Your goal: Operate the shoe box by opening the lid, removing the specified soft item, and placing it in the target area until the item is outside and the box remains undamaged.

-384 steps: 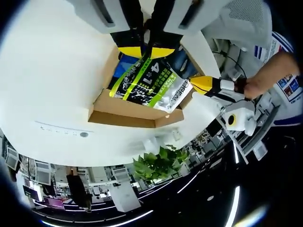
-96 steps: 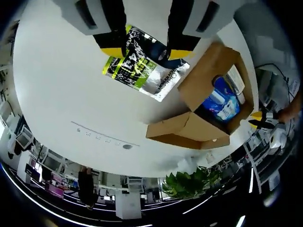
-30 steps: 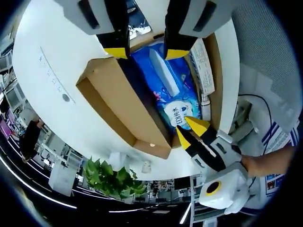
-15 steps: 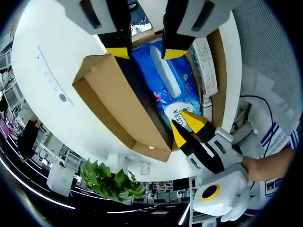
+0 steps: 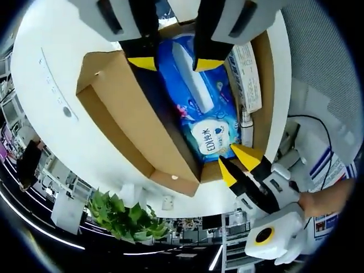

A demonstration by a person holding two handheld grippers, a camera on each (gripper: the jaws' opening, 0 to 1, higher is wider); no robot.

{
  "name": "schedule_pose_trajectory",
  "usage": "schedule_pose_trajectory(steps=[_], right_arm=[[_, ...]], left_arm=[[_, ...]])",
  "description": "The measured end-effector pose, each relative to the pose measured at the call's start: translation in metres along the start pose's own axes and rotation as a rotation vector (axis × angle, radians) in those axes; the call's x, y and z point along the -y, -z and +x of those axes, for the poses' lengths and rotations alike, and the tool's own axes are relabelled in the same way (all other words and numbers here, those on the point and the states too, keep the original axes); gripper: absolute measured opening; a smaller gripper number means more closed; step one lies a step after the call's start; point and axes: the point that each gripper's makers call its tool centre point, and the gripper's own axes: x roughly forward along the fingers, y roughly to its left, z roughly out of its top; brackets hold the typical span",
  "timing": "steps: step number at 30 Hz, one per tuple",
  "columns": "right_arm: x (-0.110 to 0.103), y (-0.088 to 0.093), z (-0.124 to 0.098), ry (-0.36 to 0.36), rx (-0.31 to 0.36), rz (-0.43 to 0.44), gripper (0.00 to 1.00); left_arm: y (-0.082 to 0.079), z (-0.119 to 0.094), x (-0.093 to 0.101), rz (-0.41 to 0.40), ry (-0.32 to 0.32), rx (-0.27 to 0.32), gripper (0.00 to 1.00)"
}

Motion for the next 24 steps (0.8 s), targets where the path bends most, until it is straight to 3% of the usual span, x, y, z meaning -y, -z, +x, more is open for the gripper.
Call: schedule_pose_trajectory(steps=[8,24], right_arm=[[-0.007,-0.005,0.009,-0.016,0.005,-0.031,0.18],[-0.008,-0.009,0.027,-0.014,-0.015,-0.116,0.05]], left_arm=[[0.025,-0.025,-0.013,-0.121,-0.068,0.017,0.16],[0.068,-0.058,-0.044,-0.221,-0.211,0.018,0.16]])
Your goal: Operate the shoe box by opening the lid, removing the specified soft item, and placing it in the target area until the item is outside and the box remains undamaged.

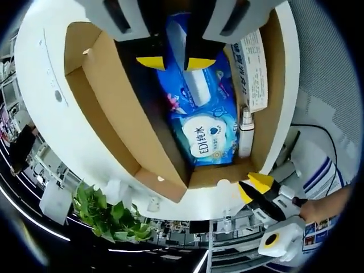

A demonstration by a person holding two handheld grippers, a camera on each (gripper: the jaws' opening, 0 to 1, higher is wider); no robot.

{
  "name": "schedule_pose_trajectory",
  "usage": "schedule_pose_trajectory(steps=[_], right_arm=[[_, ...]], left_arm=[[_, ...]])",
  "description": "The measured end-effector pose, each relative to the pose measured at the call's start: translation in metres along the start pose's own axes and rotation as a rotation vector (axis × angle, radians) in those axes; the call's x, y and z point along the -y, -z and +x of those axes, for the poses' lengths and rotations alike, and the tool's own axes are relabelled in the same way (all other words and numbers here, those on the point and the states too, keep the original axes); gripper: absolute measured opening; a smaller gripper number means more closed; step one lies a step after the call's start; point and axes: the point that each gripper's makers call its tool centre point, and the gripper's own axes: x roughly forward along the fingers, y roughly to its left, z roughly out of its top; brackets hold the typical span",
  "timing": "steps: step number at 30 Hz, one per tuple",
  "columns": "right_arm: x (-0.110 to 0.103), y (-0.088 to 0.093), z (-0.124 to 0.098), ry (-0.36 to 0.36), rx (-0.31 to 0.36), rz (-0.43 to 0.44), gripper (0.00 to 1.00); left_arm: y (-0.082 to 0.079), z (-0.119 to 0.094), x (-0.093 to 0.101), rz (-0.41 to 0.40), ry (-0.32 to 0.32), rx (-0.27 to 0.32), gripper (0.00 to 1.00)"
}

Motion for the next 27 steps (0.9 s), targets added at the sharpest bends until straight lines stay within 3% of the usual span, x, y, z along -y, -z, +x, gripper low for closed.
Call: schedule_pose_trajectory(steps=[6,10,12,27], right_arm=[[0.003,-0.002,0.000,0.013,-0.005,-0.037,0.01],[0.006,-0.004,-0.002,0.031,0.001,-0.050,0.00],[0.006,-0.005,-0.003,0.035,0.002,-0.050,0.00],[0.009,-0.012,-0.012,0.050,0.023,-0.048,0.00]], left_arm=[[0.014,-0.002,-0.014,-0.035,-0.059,-0.010,0.17],[0.028,0.001,-0.014,-0.060,-0.059,-0.048,0.10],[0.027,0.001,-0.013,-0.119,-0.054,-0.026,0.06],[0.029,0.002,-0.012,-0.139,-0.057,-0.046,0.05]])
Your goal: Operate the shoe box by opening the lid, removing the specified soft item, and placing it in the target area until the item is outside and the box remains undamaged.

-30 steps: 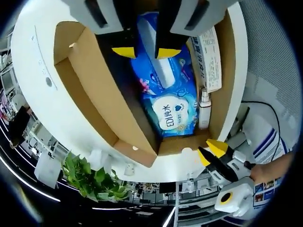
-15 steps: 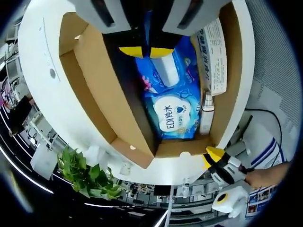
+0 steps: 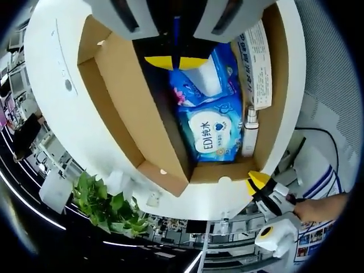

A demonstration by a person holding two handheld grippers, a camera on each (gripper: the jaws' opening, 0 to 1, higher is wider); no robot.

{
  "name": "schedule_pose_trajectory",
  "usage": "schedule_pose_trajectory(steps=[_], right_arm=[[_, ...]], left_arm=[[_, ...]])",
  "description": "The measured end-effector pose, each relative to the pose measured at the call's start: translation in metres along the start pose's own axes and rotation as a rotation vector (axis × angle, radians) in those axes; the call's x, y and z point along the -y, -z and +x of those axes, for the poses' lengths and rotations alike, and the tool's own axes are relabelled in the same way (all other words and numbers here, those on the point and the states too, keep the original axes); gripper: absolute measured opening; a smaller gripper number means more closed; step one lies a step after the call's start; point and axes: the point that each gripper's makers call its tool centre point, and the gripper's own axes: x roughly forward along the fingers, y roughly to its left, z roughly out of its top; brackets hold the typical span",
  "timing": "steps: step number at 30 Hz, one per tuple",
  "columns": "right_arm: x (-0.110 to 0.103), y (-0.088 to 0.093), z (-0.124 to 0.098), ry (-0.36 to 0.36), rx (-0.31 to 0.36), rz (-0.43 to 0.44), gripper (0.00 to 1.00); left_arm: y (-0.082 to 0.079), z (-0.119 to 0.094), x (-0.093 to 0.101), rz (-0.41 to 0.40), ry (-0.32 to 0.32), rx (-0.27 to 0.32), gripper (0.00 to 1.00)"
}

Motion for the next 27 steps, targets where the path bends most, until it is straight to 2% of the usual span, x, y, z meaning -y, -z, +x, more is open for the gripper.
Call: schedule_pose_trajectory(steps=[18,27], right_arm=[[-0.003,-0.007,-0.017,-0.008,0.029,0.025,0.00],[-0.002,-0.009,-0.020,0.010,0.034,0.028,0.00]], left_arm=[[0.001,-0.002,0.001,0.002,-0.002,-0.011,0.04],[0.002,-0.001,0.000,0.013,-0.015,-0.020,0.03]])
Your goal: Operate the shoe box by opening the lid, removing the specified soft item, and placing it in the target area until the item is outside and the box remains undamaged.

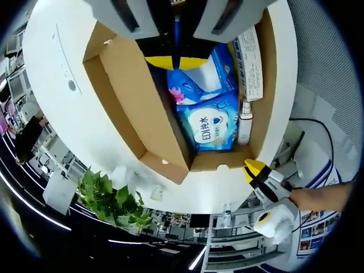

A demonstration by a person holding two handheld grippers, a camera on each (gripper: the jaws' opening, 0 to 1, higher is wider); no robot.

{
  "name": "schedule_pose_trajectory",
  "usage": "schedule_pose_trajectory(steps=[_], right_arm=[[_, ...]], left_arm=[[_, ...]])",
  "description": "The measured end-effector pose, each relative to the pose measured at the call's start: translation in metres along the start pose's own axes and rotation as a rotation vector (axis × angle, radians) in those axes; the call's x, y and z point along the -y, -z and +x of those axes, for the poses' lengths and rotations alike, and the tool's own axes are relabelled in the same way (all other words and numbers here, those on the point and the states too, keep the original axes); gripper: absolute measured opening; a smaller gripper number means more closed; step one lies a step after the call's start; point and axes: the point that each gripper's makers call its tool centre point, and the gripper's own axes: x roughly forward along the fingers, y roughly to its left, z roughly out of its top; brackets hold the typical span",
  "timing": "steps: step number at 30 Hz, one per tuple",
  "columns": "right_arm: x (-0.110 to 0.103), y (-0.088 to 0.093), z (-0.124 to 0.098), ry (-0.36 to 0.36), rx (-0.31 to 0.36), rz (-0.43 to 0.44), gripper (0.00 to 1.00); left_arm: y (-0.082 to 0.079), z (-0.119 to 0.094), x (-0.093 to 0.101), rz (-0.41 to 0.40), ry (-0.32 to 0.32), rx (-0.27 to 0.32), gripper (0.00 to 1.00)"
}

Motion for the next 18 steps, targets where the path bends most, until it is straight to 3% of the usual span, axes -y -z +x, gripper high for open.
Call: schedule_pose_trajectory(steps=[18], right_arm=[[0.0041,-0.0036,-0.0051,0.019,0.012,0.028,0.00]], left_arm=[[0.0005,0.0019,-0.0014,-0.012,-0.007,-0.024,0.03]])
